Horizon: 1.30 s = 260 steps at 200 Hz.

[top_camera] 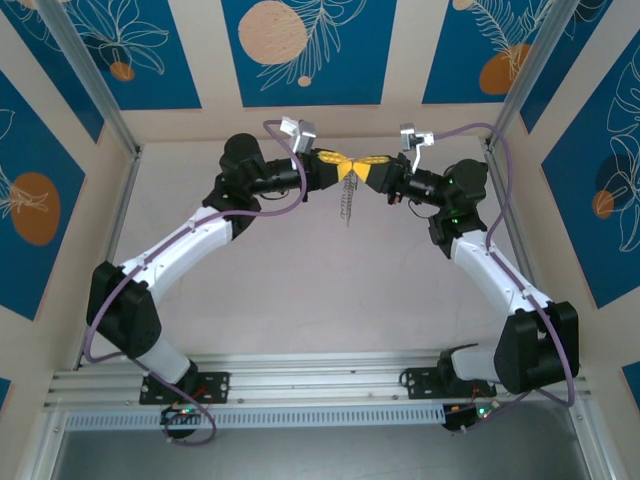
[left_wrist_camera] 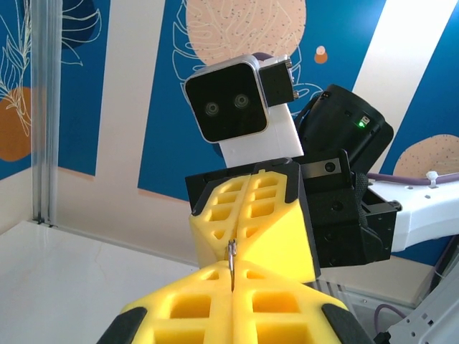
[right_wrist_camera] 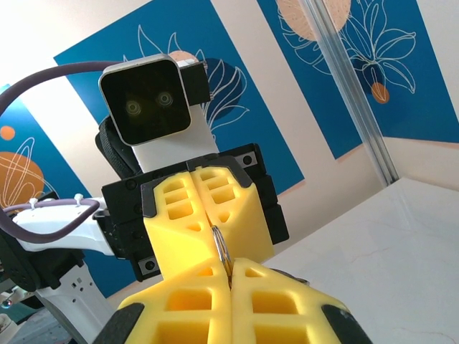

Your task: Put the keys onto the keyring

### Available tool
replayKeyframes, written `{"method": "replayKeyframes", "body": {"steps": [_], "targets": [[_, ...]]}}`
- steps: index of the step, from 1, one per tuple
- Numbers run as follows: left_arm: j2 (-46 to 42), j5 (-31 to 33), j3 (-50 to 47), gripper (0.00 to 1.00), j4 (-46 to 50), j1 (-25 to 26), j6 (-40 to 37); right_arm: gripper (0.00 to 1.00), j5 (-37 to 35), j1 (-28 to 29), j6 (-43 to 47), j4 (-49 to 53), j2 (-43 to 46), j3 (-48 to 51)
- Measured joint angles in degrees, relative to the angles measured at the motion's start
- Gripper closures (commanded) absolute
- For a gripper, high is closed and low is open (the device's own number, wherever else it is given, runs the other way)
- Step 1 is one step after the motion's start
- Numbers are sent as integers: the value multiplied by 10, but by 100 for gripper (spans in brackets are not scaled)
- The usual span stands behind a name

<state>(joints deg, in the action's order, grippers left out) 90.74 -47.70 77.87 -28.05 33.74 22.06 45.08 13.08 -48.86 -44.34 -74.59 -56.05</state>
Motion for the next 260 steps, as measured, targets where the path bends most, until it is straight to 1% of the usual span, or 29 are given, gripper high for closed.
{"method": "replayKeyframes", "body": {"steps": [22, 38, 90, 107, 133, 176, 215, 260], "targets": [[-1, 13, 0, 81, 24, 0, -19, 100, 3, -5, 14, 31, 0, -5], [-3, 21, 1, 75, 52, -2, -37, 100, 5, -10, 31, 68, 2, -11], [-23, 32, 28, 63, 158, -13, -112, 100, 10, -23, 113, 207, 8, -57], [-28, 31, 51, 62, 201, -20, -143, 100, 16, -23, 150, 265, 8, -78], [-27, 24, 109, 61, 293, -26, -204, 100, 19, -17, 234, 376, 6, -127], [5, -9, 221, 60, 438, -28, -300, 100, 15, 9, 379, 544, -18, -214], [50, -29, 283, 60, 556, -29, -369, 100, 14, 14, 439, 619, -33, -220], [61, -35, 290, 60, 638, -30, -427, 100, 15, 14, 464, 650, -35, -220]]}}
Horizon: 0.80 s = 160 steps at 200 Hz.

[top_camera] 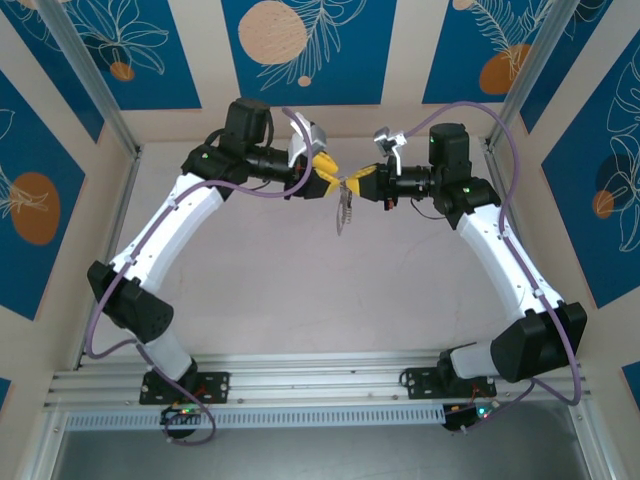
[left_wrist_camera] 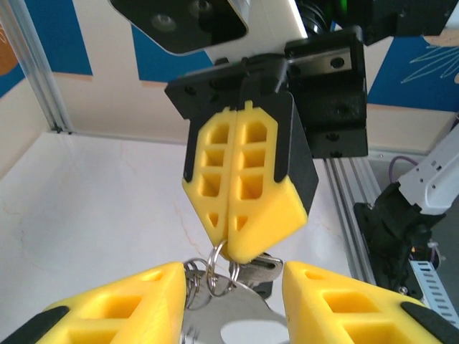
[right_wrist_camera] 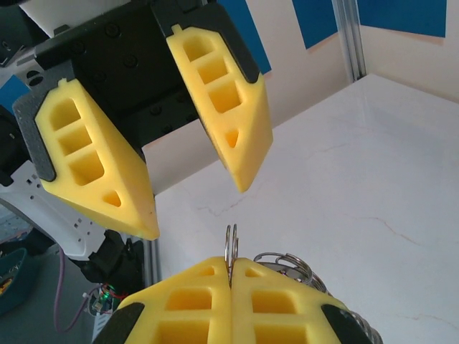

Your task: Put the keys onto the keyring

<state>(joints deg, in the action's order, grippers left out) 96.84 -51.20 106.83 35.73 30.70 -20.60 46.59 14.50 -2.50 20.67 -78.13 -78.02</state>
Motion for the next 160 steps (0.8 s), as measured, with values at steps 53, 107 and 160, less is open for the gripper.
{"method": "replayKeyframes", "body": {"steps": [53, 107, 160], "targets": [[1, -13, 1, 61, 26, -1, -25, 100, 17, 0, 7, 7, 0, 0], [20, -23, 19, 62, 29, -2, -25, 100, 25, 2, 7, 7, 0, 0], [47, -39, 47, 65, 34, -2, -26, 100, 26, 2, 7, 9, 0, 0]]}}
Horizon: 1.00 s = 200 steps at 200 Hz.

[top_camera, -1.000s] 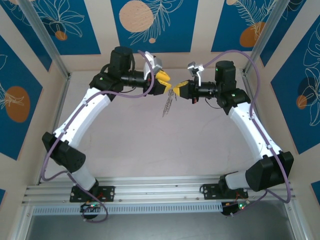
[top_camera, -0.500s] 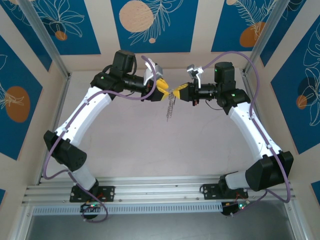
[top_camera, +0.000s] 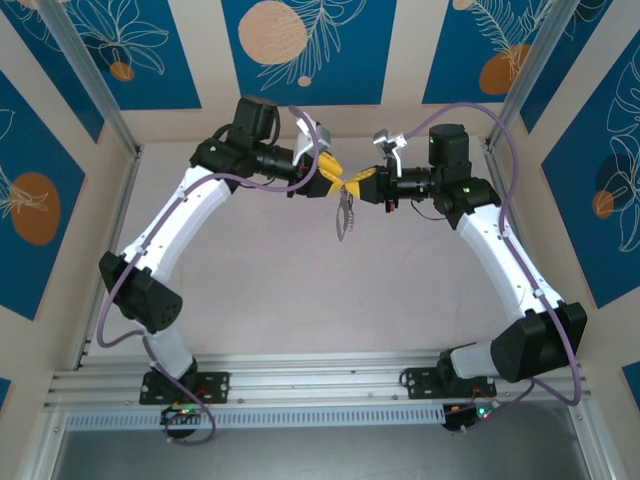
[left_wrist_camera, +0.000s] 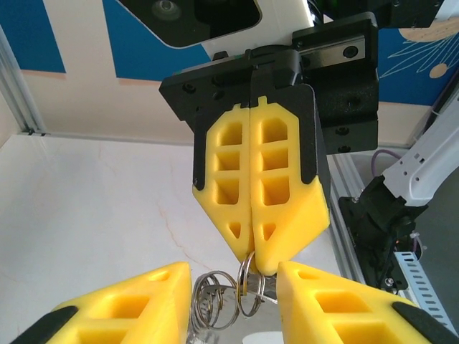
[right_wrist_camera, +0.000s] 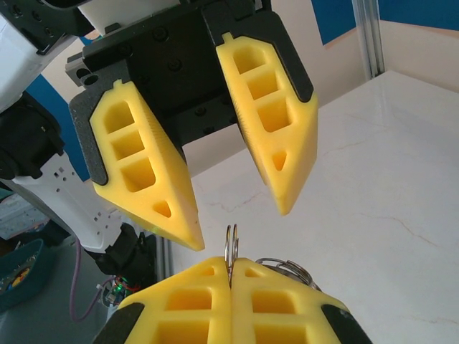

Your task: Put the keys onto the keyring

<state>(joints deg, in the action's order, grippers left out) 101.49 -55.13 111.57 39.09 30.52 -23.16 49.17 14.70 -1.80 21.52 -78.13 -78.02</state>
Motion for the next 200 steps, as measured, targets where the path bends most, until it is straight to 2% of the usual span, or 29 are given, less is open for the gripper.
{"method": "replayKeyframes", "body": {"steps": [40, 64, 108, 124, 141, 158, 180, 192, 200], "targets": [[6, -18, 9, 68, 19, 0, -9, 100, 0, 0, 0, 0, 0, 0], [7, -31, 9, 75, 28, 0, -15, 100, 0, 0, 0, -1, 0, 0], [12, -47, 9, 82, 39, 0, -20, 100, 5, 3, 0, -5, 0, 0], [15, -51, 9, 88, 39, 0, -24, 100, 7, 4, -1, -7, 0, 0], [17, -58, 10, 100, 40, -1, -23, 100, 6, 5, -1, -9, 0, 0], [18, -63, 10, 100, 40, -1, -24, 100, 6, 6, -1, -9, 0, 0], [18, -63, 10, 100, 31, -1, -13, 75, 5, -1, -19, -21, 0, 2], [14, -58, 0, 100, 7, -1, -3, 66, 8, -13, -39, -49, 4, 16], [7, -53, -15, 100, -12, -1, 8, 64, 11, -28, -62, -71, 12, 32]]}}
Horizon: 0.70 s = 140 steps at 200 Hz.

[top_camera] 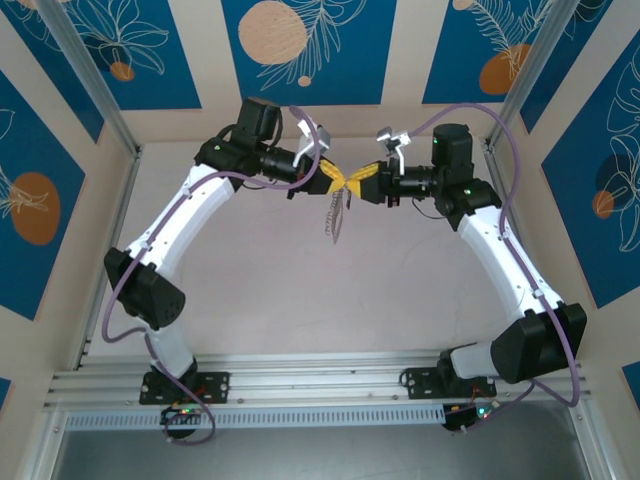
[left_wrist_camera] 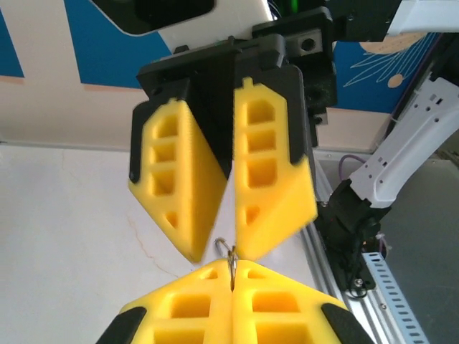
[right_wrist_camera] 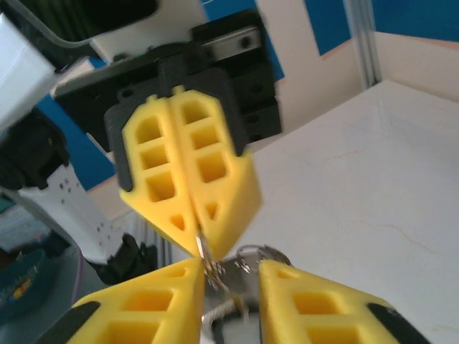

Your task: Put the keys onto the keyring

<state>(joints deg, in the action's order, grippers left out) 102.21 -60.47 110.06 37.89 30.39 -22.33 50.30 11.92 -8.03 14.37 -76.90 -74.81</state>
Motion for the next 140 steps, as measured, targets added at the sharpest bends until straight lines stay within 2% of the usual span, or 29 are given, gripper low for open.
{"method": "replayKeyframes", "body": {"steps": [28, 45, 89, 140], "targets": [[-28, 21, -70, 100, -72, 0, 46, 60, 7, -55, -78, -86, 38, 60], [-44, 34, -106, 100, -121, 0, 75, 58, 8, -67, -120, -137, 59, 88], [-83, 49, -168, 100, -246, 0, 151, 51, 14, -60, -236, -276, 74, 147], [-89, 50, -195, 100, -349, 0, 225, 51, 14, -26, -284, -349, 60, 154]]}}
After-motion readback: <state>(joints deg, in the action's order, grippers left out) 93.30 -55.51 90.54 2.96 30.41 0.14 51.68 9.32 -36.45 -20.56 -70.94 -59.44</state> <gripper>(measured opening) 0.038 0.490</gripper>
